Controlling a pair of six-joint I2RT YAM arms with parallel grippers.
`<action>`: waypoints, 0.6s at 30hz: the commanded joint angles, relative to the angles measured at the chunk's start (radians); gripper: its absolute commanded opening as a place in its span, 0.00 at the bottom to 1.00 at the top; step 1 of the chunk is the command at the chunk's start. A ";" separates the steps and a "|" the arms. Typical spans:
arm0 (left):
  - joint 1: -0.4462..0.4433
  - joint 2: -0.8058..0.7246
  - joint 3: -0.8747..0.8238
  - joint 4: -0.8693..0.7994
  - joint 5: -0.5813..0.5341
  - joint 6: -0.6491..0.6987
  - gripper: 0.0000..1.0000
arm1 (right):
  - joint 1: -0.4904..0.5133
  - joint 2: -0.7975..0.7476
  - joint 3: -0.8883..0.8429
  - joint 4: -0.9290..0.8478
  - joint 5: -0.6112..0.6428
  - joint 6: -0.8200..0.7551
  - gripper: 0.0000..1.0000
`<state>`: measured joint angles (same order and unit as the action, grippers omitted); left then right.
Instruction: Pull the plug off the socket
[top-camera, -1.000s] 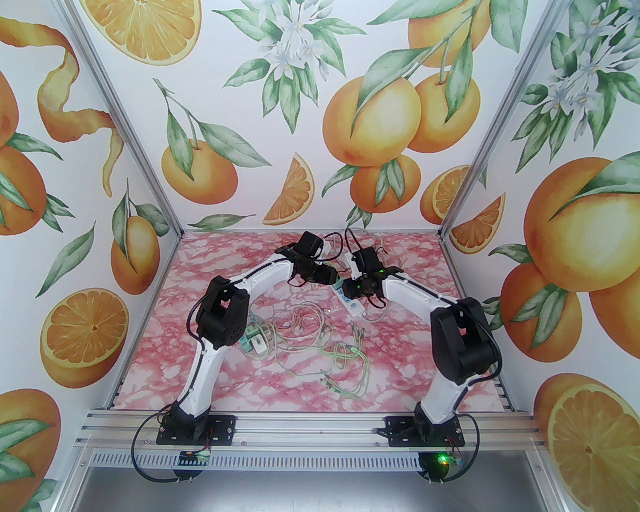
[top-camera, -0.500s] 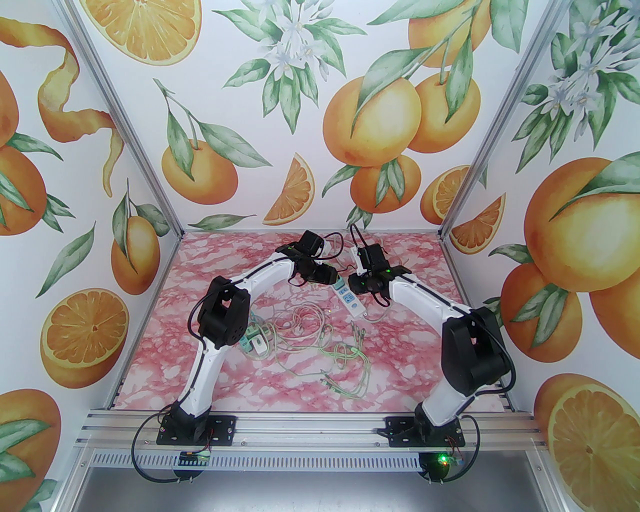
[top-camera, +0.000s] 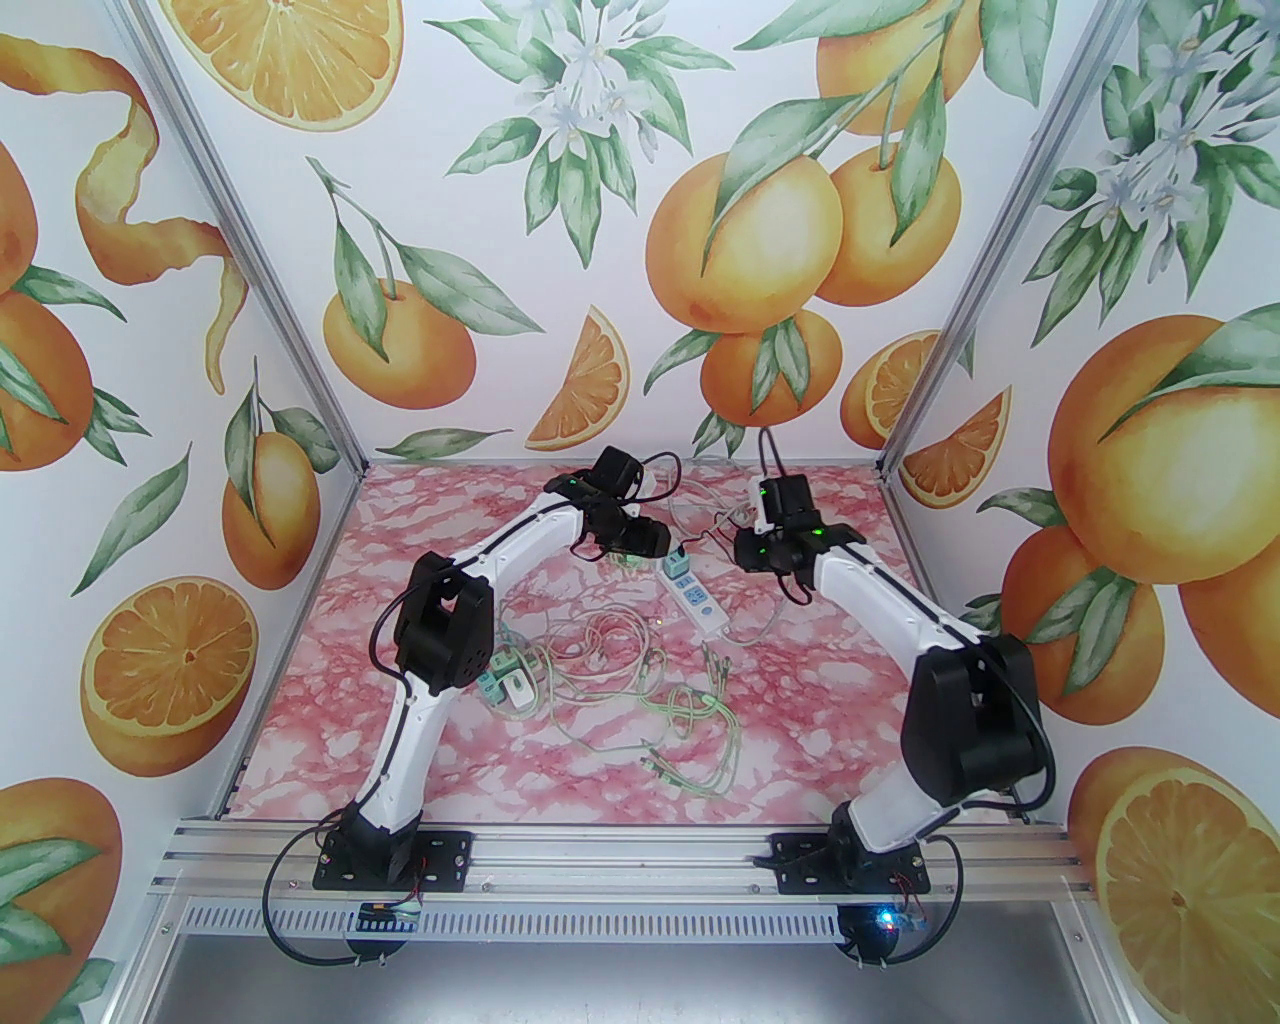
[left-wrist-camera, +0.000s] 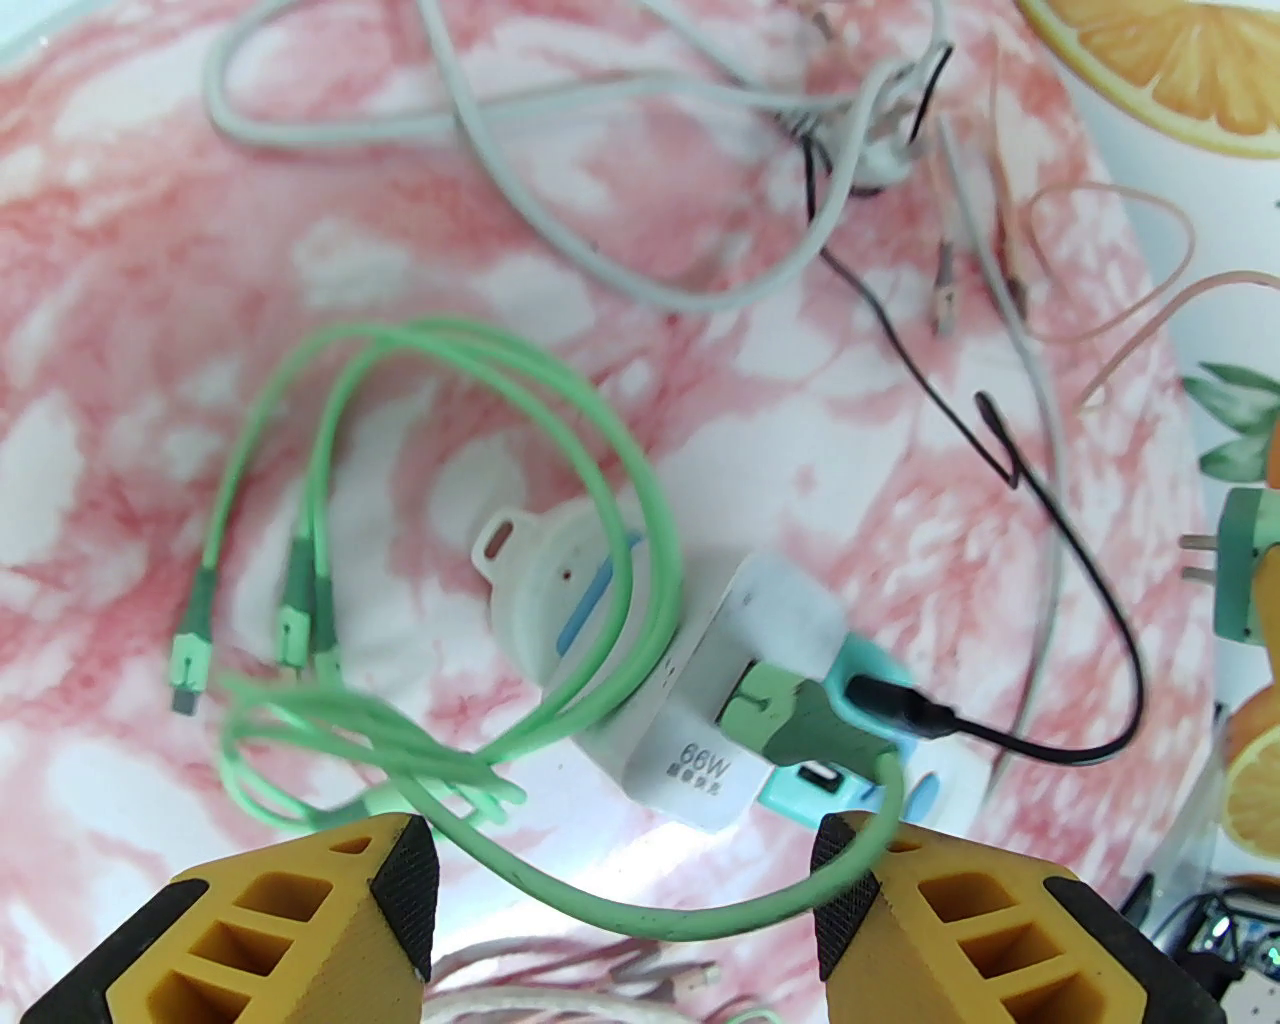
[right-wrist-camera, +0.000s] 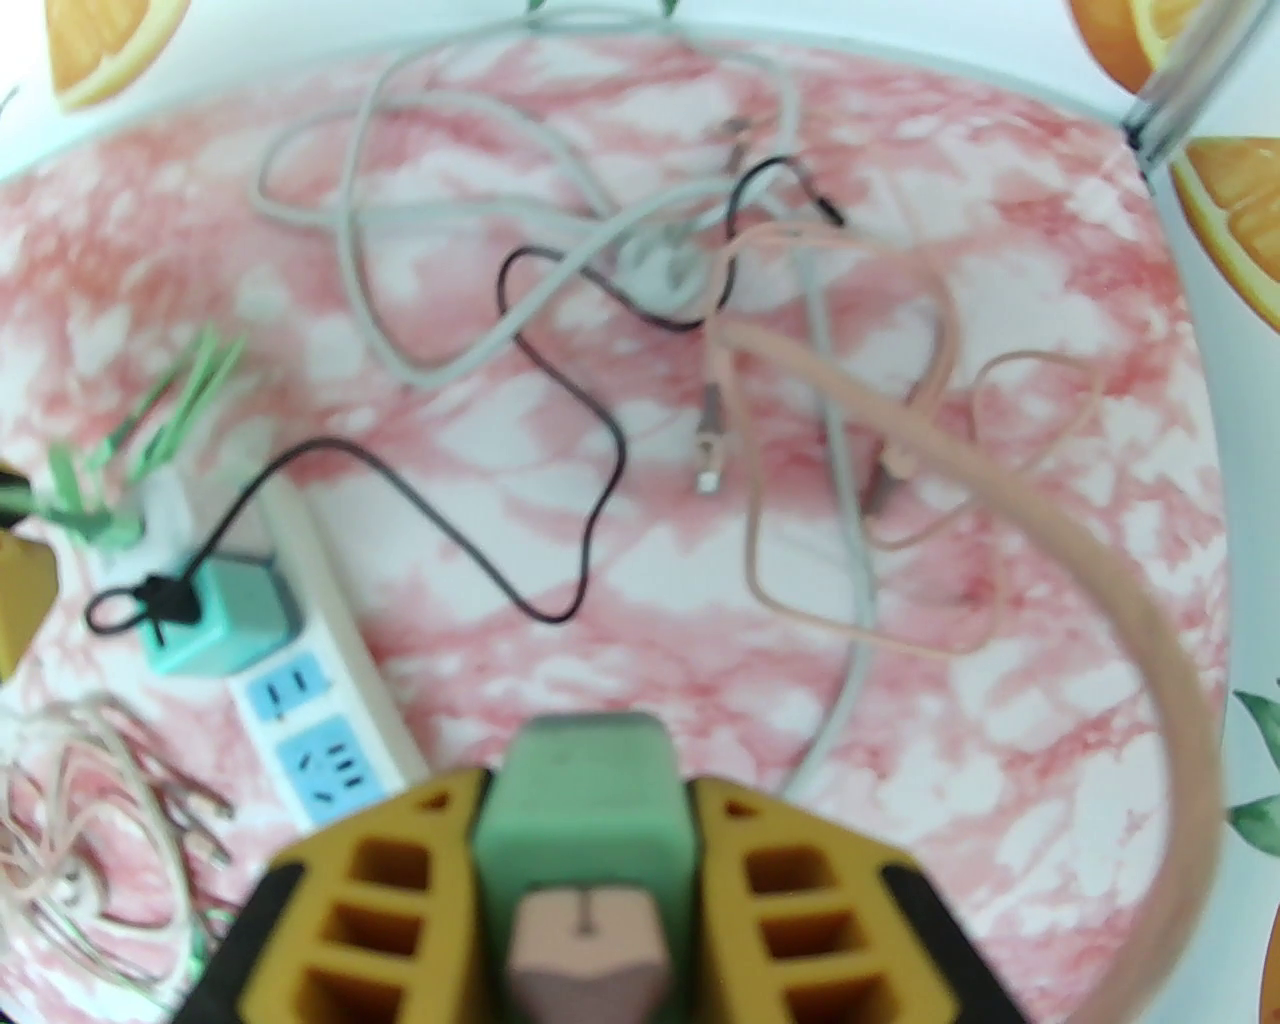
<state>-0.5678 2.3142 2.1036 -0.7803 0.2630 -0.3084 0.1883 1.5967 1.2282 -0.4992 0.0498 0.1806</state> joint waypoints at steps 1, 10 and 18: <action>0.005 -0.044 0.044 -0.042 0.024 -0.010 0.66 | -0.093 -0.080 -0.037 -0.025 -0.067 0.095 0.20; 0.014 -0.088 0.030 -0.070 -0.006 0.003 0.67 | -0.234 -0.184 -0.198 -0.108 -0.016 0.171 0.22; 0.017 -0.110 0.016 -0.062 -0.011 0.003 0.68 | -0.373 -0.243 -0.429 -0.024 -0.222 0.293 0.25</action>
<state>-0.5568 2.2627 2.1071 -0.8265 0.2592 -0.3103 -0.1513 1.3819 0.8555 -0.5709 -0.0605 0.4011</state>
